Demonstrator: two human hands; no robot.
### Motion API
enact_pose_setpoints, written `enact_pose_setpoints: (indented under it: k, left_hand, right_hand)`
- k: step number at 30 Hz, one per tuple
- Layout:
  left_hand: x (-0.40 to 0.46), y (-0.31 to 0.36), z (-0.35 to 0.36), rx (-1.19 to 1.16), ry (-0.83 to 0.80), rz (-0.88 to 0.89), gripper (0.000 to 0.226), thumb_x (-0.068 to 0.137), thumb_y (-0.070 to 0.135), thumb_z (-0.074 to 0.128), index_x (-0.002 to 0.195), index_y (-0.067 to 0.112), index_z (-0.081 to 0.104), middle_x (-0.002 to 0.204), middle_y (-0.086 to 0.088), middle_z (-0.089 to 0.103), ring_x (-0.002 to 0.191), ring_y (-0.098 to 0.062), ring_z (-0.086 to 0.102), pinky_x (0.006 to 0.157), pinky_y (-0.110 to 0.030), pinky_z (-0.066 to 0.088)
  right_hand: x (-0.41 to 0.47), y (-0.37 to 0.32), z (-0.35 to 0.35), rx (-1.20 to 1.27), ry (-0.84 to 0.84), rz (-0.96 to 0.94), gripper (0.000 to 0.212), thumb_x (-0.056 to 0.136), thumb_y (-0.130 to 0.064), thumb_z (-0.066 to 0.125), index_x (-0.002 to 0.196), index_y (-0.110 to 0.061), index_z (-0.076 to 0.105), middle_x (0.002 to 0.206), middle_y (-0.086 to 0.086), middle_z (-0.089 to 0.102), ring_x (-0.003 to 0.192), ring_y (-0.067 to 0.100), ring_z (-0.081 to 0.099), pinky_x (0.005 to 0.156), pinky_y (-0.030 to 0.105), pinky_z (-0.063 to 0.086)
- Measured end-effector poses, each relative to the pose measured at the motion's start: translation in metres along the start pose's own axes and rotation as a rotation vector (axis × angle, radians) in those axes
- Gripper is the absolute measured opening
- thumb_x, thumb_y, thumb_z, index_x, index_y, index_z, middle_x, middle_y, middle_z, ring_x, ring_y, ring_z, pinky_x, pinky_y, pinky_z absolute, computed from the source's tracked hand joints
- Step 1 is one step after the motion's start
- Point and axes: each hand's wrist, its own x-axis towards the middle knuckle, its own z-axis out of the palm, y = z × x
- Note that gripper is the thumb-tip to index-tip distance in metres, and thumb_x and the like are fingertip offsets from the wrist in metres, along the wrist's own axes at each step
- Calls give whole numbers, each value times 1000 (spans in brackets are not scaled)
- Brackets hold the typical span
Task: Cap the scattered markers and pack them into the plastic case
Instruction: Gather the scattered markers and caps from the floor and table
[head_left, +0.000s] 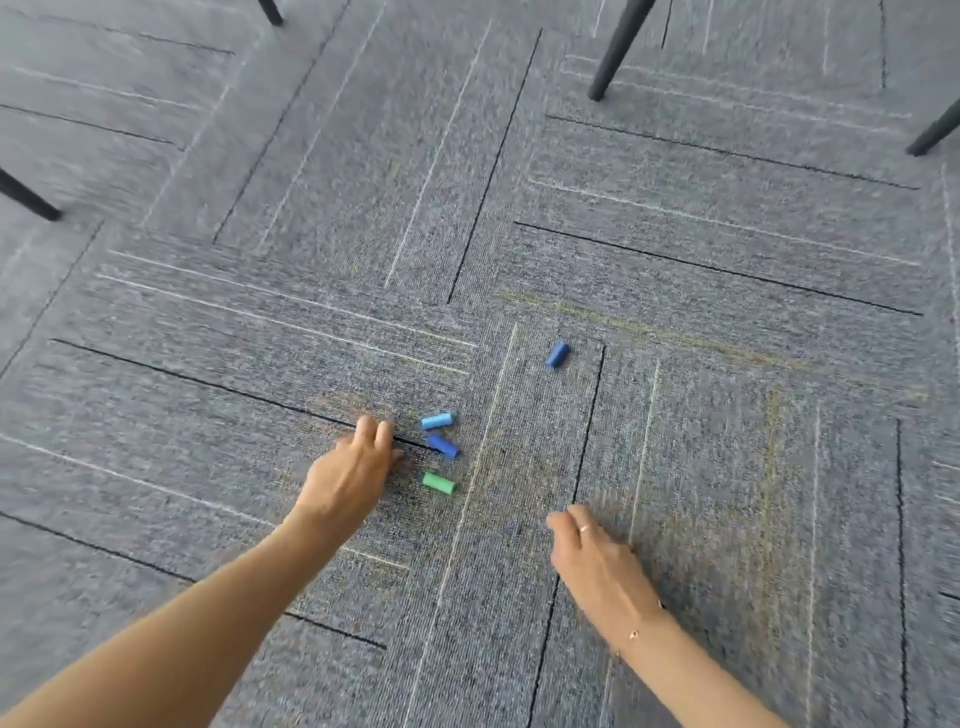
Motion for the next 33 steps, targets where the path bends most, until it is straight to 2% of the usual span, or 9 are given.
enact_pose_setpoints:
  k: [2,5,8,17,23,27,29,31,33]
  left_hand:
    - [1,1,0,-130,34,-13,37,101,33,28,130,10,35,122,-12,47,71,-15,58,59,-21,52]
    - [3,-1,-4,-393,190,-144,22,99,10,39,119,8,50,112,-10,57,68,-15,55,62,-25,53]
    - [10,-8,-23,-449,313,-191,22,98,4,42,114,7,57,111,-11,56,72,-22,59,65,-37,56]
    - [41,3,-52,-204,218,159,6,98,16,46,103,12,46,97,-6,55,64,-21,57,62,-37,57]
    - [50,19,-43,-93,-4,366,40,94,44,41,120,13,44,109,-3,53,72,-14,61,68,-27,57]
    - [48,21,-37,17,7,376,41,97,43,33,124,14,41,109,-5,50,69,-14,60,63,-25,56]
    - [44,21,-35,1,15,364,39,99,40,32,127,13,42,112,-4,50,66,-12,56,59,-19,51]
    - [40,19,-32,-105,27,300,33,100,35,35,122,11,45,106,-1,51,66,-11,53,55,-15,47]
    - [37,14,-30,-281,46,162,26,99,32,40,109,10,49,95,2,51,67,-10,52,52,-15,46]
  right_hand:
    - [27,-16,-4,64,83,-1,60,53,-6,88,97,-12,47,77,4,60,34,3,42,35,3,35]
    - [71,-52,-9,130,191,20,45,65,-8,75,107,-6,59,81,8,62,35,2,34,33,5,33]
    - [98,-86,-8,118,167,15,37,73,-11,71,109,-5,65,90,11,61,46,7,52,34,11,42]
    - [102,-87,19,-55,170,56,51,70,-41,79,106,-10,58,96,12,65,42,13,53,25,18,35]
    - [91,-68,19,-114,61,-198,53,75,-49,72,99,-14,41,91,8,65,32,15,49,24,20,36]
    - [88,-64,13,-171,-20,-137,61,58,-30,84,96,-11,41,86,10,68,26,15,45,27,16,29]
    - [81,-57,6,-182,-23,-119,48,56,-19,81,95,-11,53,83,12,69,24,15,43,26,16,27]
    - [74,-47,-1,-192,-4,-111,26,61,-13,68,88,-15,67,78,12,68,23,13,41,24,17,27]
    - [69,-35,-5,-191,-10,-121,30,57,-13,76,86,-14,67,76,13,68,23,10,34,23,17,28]
